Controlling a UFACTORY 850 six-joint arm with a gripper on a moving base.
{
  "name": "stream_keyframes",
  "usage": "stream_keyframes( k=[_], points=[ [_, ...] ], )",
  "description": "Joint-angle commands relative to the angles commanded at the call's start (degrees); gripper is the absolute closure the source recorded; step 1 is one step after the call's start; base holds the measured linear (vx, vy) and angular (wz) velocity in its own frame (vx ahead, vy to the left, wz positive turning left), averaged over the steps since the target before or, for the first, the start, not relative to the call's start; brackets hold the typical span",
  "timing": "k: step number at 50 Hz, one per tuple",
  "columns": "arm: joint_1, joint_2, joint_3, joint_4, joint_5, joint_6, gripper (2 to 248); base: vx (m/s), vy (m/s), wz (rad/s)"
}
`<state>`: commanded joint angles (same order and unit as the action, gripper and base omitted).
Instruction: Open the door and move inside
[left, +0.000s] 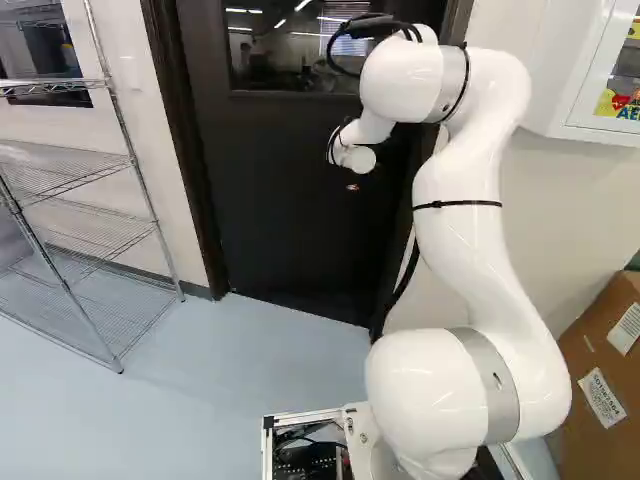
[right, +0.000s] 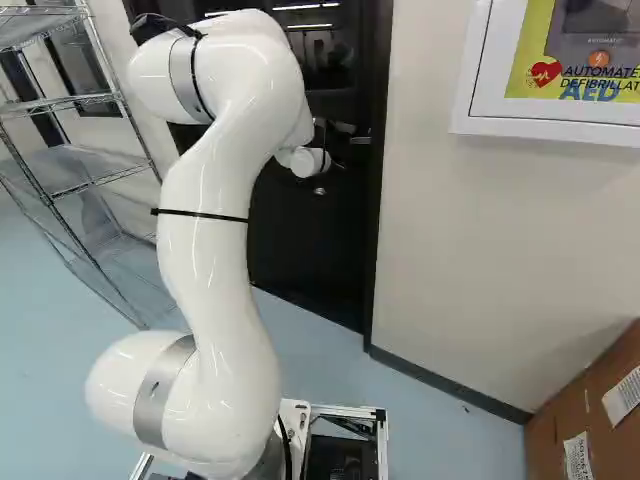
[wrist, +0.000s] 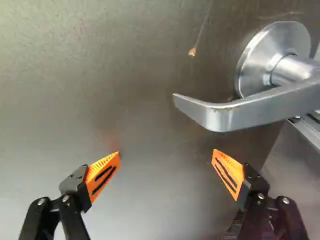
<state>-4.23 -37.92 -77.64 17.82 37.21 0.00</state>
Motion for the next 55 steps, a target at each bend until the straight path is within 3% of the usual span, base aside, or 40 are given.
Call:
stream_keyframes(
  k=[13,26,55],
  points=[
    [0.03,-3.45,-4.69,1.89,0.0,0.0,3,0.0,0.0,0.0],
    [0.05,-4.12,-5.61,1.99,0.0,0.0,3,0.0,0.0,0.0],
    [-0.69,2.14,2.88,1.99,0.0,0.0,3,0.0,0.0,0.0]
  ],
)
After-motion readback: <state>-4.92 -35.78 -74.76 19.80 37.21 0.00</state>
